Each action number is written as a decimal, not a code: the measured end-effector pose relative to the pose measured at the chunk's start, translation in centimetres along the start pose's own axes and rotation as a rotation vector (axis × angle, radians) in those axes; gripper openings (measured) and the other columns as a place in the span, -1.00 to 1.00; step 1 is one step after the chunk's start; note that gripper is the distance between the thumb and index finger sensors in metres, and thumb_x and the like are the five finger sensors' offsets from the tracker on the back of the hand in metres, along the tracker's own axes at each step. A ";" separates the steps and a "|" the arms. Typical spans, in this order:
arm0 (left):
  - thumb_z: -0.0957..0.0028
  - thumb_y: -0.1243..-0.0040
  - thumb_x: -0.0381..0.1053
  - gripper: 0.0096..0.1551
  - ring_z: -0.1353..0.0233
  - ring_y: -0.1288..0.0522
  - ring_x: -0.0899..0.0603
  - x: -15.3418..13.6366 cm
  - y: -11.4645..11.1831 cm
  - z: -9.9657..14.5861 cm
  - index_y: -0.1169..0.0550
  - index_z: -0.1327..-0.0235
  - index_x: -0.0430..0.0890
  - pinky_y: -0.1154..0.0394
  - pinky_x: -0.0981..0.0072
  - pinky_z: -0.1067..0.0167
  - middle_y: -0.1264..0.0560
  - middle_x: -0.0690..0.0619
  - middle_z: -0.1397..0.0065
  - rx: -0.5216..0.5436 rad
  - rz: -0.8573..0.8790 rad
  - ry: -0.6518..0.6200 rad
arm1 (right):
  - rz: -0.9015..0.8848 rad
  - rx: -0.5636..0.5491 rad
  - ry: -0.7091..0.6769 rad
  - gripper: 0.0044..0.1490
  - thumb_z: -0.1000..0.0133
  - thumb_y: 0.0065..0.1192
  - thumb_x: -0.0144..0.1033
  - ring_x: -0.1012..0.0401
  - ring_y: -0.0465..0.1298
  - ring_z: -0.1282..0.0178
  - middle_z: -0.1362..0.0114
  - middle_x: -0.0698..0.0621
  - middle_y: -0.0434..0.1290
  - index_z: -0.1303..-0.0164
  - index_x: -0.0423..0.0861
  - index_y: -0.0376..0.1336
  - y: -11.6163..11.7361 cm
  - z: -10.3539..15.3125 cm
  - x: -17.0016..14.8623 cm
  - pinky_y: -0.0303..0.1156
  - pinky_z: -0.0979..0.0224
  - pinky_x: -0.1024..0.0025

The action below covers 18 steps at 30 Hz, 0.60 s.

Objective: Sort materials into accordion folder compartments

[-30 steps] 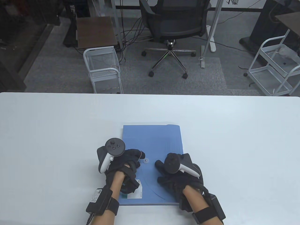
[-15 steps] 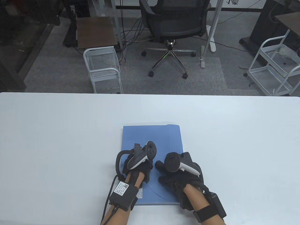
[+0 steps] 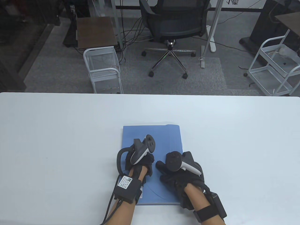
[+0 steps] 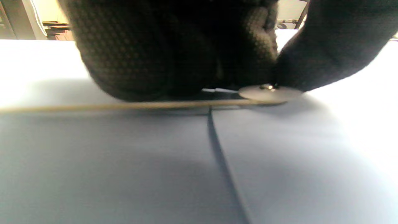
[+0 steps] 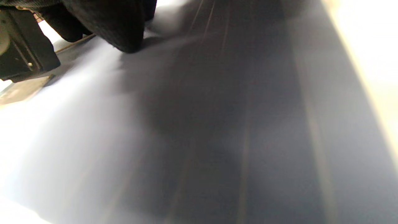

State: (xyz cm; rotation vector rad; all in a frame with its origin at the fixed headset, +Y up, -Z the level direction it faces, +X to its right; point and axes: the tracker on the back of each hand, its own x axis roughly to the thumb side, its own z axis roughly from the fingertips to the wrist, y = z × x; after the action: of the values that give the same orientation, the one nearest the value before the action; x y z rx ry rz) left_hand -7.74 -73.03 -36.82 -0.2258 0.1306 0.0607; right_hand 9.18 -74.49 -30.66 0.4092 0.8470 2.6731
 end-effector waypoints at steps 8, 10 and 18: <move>-0.15 -0.38 0.23 -0.64 -0.07 -0.64 -0.11 -3.5 0.1 0.7 -0.73 -0.01 0.04 -0.67 0.13 -0.02 -0.62 0.00 -0.23 0.025 0.063 0.033 | -0.020 -0.006 0.000 -0.29 -0.35 0.15 -0.08 -0.22 -0.42 -0.65 -0.79 -0.09 -0.39 -0.66 0.27 -0.06 -0.1 0.1 -0.2 0.01 -0.51 -0.51; -0.15 -0.38 0.22 -0.64 -0.08 -0.64 -0.12 -4.2 0.1 1.4 -0.73 -0.03 0.03 -0.66 0.12 -0.03 -0.63 -0.02 -0.25 0.062 0.058 0.021 | -0.022 0.001 0.000 -0.29 -0.35 0.15 -0.09 -0.23 -0.43 -0.65 -0.78 -0.09 -0.40 -0.66 0.27 -0.06 -0.1 0.1 -0.2 0.00 -0.51 -0.51; -0.26 -0.18 0.20 -0.50 -0.35 -0.53 -0.35 -6.9 1.1 4.1 -0.64 -0.31 -0.04 -0.54 -0.09 -0.21 -0.51 -0.15 -0.50 0.036 0.136 -0.074 | -0.065 -0.004 -0.045 -0.25 -0.35 0.12 -0.02 -0.24 -0.48 -0.64 -0.77 -0.15 -0.44 -0.70 0.18 -0.08 -0.3 0.6 0.0 -0.16 -0.49 -0.59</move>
State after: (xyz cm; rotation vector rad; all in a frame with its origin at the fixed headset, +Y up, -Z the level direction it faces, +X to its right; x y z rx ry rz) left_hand -14.16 -71.37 -32.13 -0.1784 0.0732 0.2021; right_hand 9.43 -73.98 -30.32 0.4317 0.8272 2.5959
